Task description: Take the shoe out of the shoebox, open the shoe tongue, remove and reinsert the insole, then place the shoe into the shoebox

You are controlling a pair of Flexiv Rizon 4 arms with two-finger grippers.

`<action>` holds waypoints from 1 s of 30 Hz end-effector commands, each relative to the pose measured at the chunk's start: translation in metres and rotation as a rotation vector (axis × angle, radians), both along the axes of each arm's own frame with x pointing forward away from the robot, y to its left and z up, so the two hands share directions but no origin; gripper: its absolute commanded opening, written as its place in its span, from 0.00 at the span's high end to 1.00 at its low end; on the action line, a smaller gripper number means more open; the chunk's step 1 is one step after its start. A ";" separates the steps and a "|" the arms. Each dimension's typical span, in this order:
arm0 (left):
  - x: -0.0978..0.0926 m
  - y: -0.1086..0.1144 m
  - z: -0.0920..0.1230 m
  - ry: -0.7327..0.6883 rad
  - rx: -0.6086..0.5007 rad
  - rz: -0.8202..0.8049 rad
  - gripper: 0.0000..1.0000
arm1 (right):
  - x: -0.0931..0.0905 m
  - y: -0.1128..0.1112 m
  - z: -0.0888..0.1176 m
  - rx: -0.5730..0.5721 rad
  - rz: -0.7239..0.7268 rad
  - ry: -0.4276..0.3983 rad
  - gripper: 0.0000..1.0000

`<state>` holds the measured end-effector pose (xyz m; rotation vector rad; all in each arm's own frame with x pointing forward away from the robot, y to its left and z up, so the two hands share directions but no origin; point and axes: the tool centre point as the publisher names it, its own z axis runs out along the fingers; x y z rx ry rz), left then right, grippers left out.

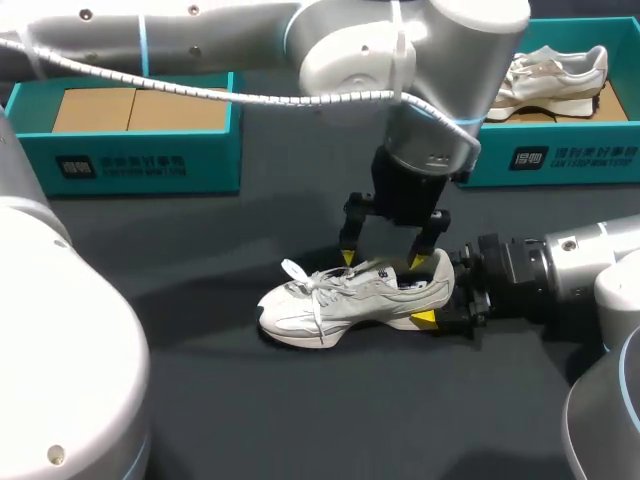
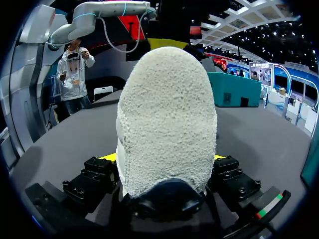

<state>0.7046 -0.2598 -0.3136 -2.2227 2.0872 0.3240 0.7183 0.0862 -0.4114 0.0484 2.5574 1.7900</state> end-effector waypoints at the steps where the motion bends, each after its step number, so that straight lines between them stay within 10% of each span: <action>1: -0.004 -0.012 -0.009 -0.036 0.166 0.225 0.00 | 0.000 0.001 -0.001 -0.002 -0.001 0.000 1.00; 19: -0.006 -0.007 -0.025 -0.002 0.285 0.253 0.07 | 0.000 0.001 -0.001 -0.002 -0.001 0.000 1.00; 30: -0.014 0.004 -0.027 0.020 0.373 0.279 0.35 | 0.000 0.001 -0.001 -0.002 -0.001 0.000 1.00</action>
